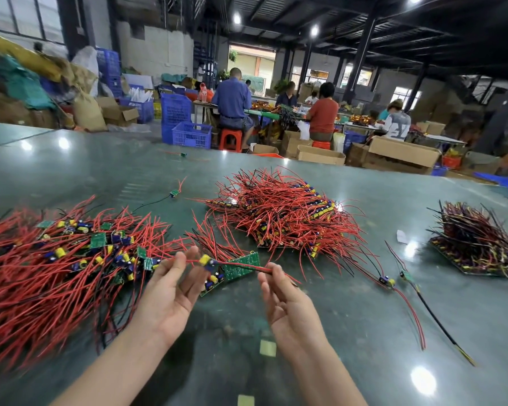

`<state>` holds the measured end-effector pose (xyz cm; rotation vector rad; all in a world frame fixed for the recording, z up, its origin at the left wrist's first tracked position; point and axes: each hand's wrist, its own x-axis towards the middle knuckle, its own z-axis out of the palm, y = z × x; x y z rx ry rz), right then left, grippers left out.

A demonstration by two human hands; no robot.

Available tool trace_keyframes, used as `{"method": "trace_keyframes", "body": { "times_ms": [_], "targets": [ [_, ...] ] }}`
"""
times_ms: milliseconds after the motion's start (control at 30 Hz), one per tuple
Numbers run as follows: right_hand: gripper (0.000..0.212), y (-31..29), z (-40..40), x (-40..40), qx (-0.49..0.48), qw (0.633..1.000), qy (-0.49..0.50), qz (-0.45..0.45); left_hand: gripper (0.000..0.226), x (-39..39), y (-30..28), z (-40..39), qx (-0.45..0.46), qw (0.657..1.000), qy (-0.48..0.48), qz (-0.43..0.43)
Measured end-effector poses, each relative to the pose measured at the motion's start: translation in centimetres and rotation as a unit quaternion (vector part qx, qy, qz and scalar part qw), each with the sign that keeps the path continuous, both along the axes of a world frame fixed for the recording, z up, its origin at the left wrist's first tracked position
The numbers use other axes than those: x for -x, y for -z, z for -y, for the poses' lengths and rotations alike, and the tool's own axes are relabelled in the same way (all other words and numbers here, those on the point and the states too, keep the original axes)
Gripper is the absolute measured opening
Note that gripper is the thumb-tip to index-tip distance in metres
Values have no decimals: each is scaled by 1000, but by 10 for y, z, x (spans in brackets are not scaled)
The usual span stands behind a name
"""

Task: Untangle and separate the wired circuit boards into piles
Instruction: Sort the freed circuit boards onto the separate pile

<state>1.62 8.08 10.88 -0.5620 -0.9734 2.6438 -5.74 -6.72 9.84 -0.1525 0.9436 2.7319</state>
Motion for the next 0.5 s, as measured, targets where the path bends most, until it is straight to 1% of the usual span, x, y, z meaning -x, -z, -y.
{"method": "trace_keyframes", "body": {
  "times_ms": [100,167,267,300,333,367,400,433,467,500],
  "targets": [
    [19,-2,3,-2,-75,991,-100,-44,20,8,-3,11,20,999,-27,0],
    [21,-1,8,-3,-93,985,-135,-60,21,12,-4,15,33,998,-51,-3],
    [24,2,7,-1,-121,976,-170,-66,22,15,-3,16,15,998,-62,-5],
    [29,0,4,-2,-145,970,-181,-68,20,15,-3,17,0,999,-53,-5],
    [40,-2,-1,-2,-168,965,-189,-71,16,17,-4,19,-20,999,-38,-4],
    [56,-4,-7,-3,-181,963,-187,-72,12,18,-6,23,-41,999,-21,0],
    [69,-6,-13,-5,-182,966,-170,-73,13,17,-7,26,-55,998,-1,5],
    [76,-6,-19,-5,-182,971,-141,-72,16,16,-9,28,-48,999,24,7],
    [78,-6,-24,-6,-191,973,-112,-63,18,13,-11,29,-13,999,53,5],
    [75,-6,-25,-5,-210,972,-91,-44,18,9,-12,27,46,996,83,-7]
  ]
}}
